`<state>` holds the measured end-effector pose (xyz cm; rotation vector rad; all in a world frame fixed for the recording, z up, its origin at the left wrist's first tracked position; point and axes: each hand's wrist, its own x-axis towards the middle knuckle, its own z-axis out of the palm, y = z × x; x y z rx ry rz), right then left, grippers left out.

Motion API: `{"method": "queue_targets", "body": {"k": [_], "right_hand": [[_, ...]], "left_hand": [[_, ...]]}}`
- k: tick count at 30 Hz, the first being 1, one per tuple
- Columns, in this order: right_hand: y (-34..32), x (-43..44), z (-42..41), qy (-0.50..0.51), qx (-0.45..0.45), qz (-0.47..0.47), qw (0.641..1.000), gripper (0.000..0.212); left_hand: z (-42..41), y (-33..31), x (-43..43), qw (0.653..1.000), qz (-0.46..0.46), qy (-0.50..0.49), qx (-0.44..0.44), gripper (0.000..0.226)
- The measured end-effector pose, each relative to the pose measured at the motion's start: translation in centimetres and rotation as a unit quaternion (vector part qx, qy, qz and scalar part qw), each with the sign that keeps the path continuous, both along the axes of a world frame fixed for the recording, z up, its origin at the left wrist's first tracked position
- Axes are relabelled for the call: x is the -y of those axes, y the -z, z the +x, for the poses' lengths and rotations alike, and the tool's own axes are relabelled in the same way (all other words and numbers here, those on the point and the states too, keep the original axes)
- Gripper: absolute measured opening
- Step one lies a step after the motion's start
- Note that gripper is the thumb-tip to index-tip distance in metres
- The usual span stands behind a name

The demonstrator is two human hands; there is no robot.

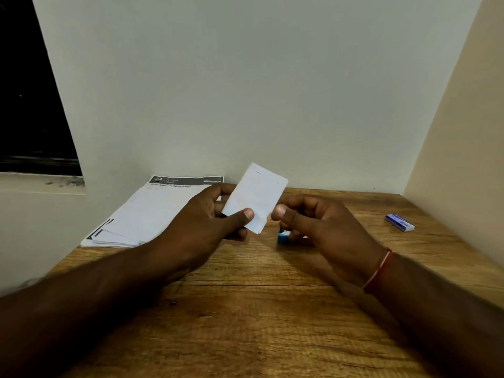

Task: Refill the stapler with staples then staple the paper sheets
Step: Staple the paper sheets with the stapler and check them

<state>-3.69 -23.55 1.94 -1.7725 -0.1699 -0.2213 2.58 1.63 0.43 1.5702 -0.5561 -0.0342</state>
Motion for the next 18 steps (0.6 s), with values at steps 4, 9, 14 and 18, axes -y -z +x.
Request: {"method": "queue_targets", "body": {"k": [4, 9, 14, 18], "right_hand": [[0.2, -1.9, -0.4, -0.046, -0.018, 0.160, 0.986, 0.027], [-0.4, -1.8, -0.7, 0.009, -0.052, 0.225, 0.973, 0.012], [-0.6, -2.2, -1.0, 0.016, -0.070, 0.240, 0.968, 0.013], [-0.7, -2.5, -1.2, -0.024, -0.080, 0.274, 0.958, 0.020]], "left_hand": [[-0.5, 0.2, 0.1, 0.997, 0.029, -0.011, 0.069, 0.065], [-0.8, -0.2, -0.1, 0.971, 0.086, -0.069, 0.212, 0.062], [-1.5, -0.1, 0.1, 0.928, 0.151, -0.098, 0.327, 0.043], [-2.0, -0.1, 0.5, 0.944, 0.125, -0.088, 0.291, 0.037]]}}
